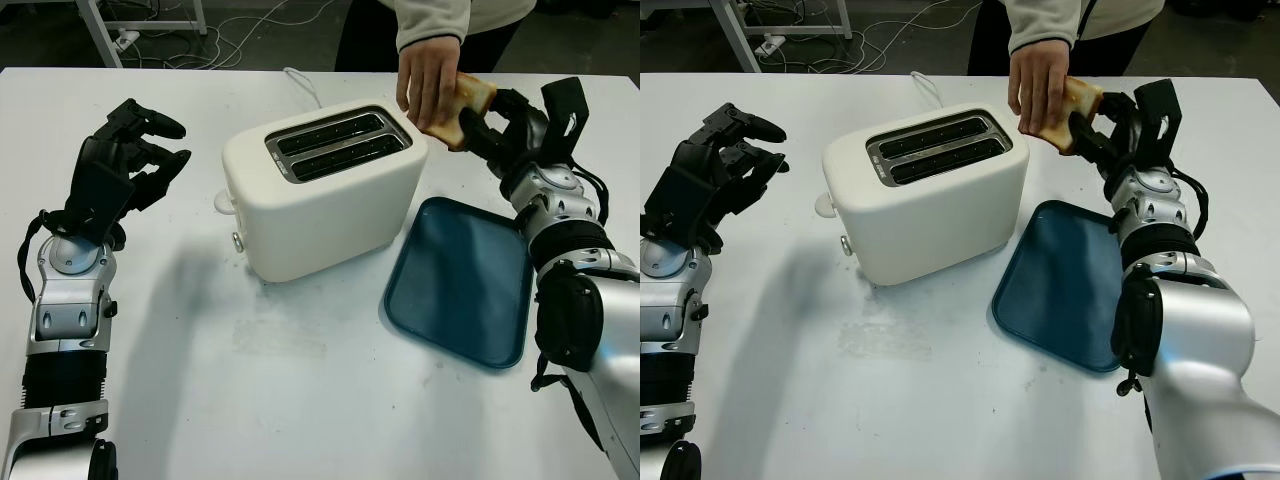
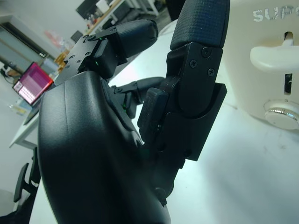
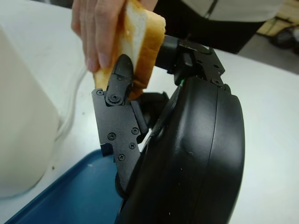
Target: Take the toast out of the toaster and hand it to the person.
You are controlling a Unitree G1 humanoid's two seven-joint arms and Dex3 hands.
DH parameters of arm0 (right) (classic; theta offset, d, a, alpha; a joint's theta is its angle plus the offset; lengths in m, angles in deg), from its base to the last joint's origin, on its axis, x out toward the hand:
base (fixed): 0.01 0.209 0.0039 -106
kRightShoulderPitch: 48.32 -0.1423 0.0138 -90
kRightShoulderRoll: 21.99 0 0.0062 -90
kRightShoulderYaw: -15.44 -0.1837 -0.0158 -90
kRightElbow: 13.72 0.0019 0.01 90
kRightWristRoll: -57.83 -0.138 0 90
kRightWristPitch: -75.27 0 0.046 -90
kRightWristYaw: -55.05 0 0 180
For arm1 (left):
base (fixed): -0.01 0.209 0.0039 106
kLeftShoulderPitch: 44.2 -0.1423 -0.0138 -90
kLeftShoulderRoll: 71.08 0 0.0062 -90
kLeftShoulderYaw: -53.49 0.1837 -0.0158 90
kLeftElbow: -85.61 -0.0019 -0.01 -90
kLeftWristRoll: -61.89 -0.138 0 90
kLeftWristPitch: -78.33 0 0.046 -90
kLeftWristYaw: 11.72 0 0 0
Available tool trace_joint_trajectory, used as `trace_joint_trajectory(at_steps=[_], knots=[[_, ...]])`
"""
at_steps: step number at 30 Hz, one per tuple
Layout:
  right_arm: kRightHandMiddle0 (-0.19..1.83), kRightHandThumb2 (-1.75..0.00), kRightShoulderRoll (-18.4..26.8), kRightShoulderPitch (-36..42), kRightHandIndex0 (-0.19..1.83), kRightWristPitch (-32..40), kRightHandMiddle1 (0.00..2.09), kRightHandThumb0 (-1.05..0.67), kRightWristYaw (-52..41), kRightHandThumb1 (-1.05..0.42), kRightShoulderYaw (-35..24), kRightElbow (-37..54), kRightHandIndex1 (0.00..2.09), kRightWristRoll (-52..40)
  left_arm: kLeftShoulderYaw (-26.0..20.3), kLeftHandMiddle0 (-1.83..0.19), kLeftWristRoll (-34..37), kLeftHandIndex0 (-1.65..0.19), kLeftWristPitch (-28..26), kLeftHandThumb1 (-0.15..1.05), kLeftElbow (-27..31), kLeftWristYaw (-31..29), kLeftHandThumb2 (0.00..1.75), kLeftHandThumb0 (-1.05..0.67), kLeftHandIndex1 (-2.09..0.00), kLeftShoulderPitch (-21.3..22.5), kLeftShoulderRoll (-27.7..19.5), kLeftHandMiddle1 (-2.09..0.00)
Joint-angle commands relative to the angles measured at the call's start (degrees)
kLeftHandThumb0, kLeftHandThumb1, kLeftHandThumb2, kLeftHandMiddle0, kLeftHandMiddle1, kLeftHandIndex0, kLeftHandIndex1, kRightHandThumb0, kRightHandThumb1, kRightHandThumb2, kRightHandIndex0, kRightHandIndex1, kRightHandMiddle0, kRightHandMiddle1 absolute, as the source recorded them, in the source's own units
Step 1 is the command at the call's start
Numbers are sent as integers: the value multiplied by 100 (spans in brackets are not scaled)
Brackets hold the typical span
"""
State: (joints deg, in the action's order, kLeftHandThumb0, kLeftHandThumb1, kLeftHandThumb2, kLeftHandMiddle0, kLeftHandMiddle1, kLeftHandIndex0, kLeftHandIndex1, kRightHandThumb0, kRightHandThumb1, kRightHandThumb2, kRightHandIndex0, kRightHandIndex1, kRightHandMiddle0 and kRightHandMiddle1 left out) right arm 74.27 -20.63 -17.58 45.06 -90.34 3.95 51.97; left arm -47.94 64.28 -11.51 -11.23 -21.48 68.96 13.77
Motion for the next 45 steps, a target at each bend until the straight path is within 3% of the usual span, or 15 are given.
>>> trace_joint_trajectory(at_steps=[1, 5, 7, 8, 9, 10, 13, 17, 22, 28, 32, 36, 39, 45], knots=[[20, -48, 0, 57, 56, -129, 175, -22, 181, -92, 177, 169, 175, 179, -3, -36, 9, -36, 40, 92, -25, 0, 17, -105, -138, -10, -19, -147], [30, -38, 58, 310, 57, -267, 168, -38, 655, -92, 653, 622, 175, 713, -6, -36, 50, -36, 22, 92, -57, -42, 17, -105, -139, -2, -21, -148], [45, -32, 59, 627, 44, -493, 117, -39, 965, -92, 856, 1048, 152, 970, -24, -37, 113, -37, -3, 92, -47, -94, 15, -105, -140, -22, -12, -149], [49, -33, 80, 854, 44, -605, 90, -39, 1039, -92, 961, 1354, 129, 1093, -37, -37, 155, -37, -33, 92, -14, -119, 14, -105, -140, -50, 0, -148], [55, -35, 112, 1116, 49, -675, 53, -37, 1042, -92, 1044, 1727, 91, 1187, -52, -37, 199, -37, -45, 92, 11, -140, 13, -105, -139, -82, 14, -148], [59, -36, 141, 1452, 55, -645, 32, -37, 978, -92, 1085, 2251, 64, 1222, -70, -37, 245, -37, -63, 92, 40, -156, 12, -105, -139, -124, 31, -147], [51, -34, 145, 2299, 52, -293, 4, -41, 770, -92, 1057, 3656, 19, 1156, -87, -38, 294, -39, -57, 92, 114, -128, 10, -105, -137, -228, 56, -146], [38, -32, 40, 3672, 41, 203, 0, -49, 527, -92, 1005, 5705, 5, 1042, -110, -40, 344, -41, 273, 92, 138, -146, 13, -105, -132, -420, 145, -142], [24, -49, -213, 4917, 24, 971, 0, -73, 152, -92, 989, 7611, 0, 622, -85, -44, 376, -44, 267, 92, 453, -105, 12, -105, -128, -757, 289, -137], [25, -66, -562, 5796, 25, 359, 2, -92, 82, -92, 1045, 8040, 3, 469, -75, -51, 406, -49, 110, 92, 917, 32, 10, -105, -125, -1185, 564, -131], [23, -75, -825, 6373, 21, 419, 0, -92, 198, -92, 1272, 8598, 1, 596, -76, -53, 438, -49, 61, 92, 1155, 206, 8, -105, -126, -1471, 805, -129], [20, -75, -1152, 6868, 18, 296, 0, -84, 304, -92, 1403, 8826, 1, 544, -52, -43, 366, -40, 38, 92, 1345, 466, 9, -105, -140, -1800, 1054, -143], [20, -77, -1420, 7196, 21, 150, 0, -80, 438, -92, 1541, 8854, 2, 582, -28, -26, 384, -24, 298, 92, 1340, 560, 10, -105, -157, -2051, 1248, -161], [20, -74, -1939, 7449, 20, 64, 0, -84, 599, -92, 1673, 8686, 1, 379, 157, -5, 41, -5, 1356, 92, 687, 635, 18, -105, -170, -2283, 1459, -173]])
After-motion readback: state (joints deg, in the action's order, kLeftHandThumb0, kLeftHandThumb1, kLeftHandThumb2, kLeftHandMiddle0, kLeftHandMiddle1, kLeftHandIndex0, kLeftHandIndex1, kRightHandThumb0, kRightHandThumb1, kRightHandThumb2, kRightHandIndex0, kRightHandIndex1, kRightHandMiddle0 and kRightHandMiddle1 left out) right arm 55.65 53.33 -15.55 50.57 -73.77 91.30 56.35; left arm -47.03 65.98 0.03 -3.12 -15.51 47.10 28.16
